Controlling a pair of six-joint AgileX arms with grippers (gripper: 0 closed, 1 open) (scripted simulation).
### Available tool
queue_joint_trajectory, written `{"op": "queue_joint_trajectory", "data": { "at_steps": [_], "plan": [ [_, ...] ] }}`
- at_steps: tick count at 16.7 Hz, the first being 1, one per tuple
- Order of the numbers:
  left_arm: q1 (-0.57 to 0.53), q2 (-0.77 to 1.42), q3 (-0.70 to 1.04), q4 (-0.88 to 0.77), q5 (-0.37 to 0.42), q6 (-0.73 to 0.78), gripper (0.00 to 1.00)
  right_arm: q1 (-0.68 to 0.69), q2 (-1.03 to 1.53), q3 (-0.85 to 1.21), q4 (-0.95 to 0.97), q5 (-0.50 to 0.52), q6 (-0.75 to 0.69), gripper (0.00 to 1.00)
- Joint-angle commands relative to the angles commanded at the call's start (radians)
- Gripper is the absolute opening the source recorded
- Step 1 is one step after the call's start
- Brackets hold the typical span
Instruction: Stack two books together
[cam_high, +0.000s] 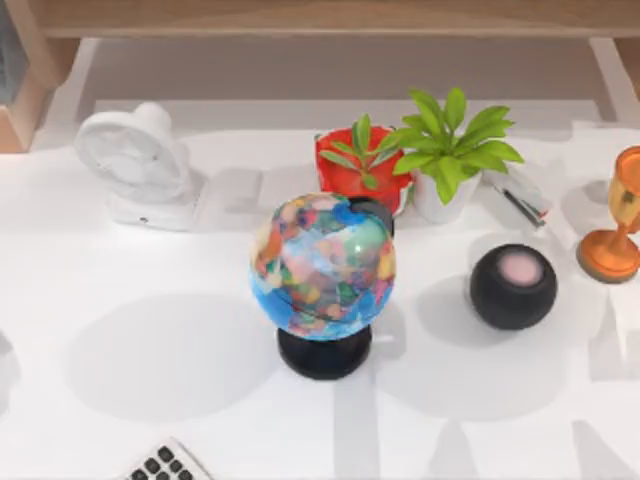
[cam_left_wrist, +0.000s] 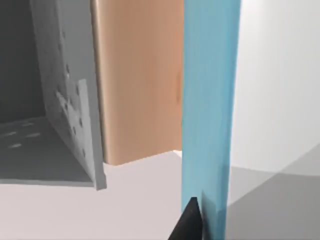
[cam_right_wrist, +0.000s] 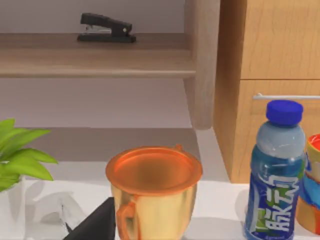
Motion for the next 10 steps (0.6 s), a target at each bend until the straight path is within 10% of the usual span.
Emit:
{"op": "queue_joint_trajectory", "data": {
  "at_steps": [7,10],
  "plan": [
    [-0.014,0.02,0.008,0.011,-0.008,-0.008,0.0,0.0,0.0,0.0,0.0,0.0,0.0,1.0],
    [-0.014,0.02,0.008,0.011,-0.008,-0.008,0.23,0.0,0.0,0.0,0.0,0.0,0.0,1.0]
  ]
}}
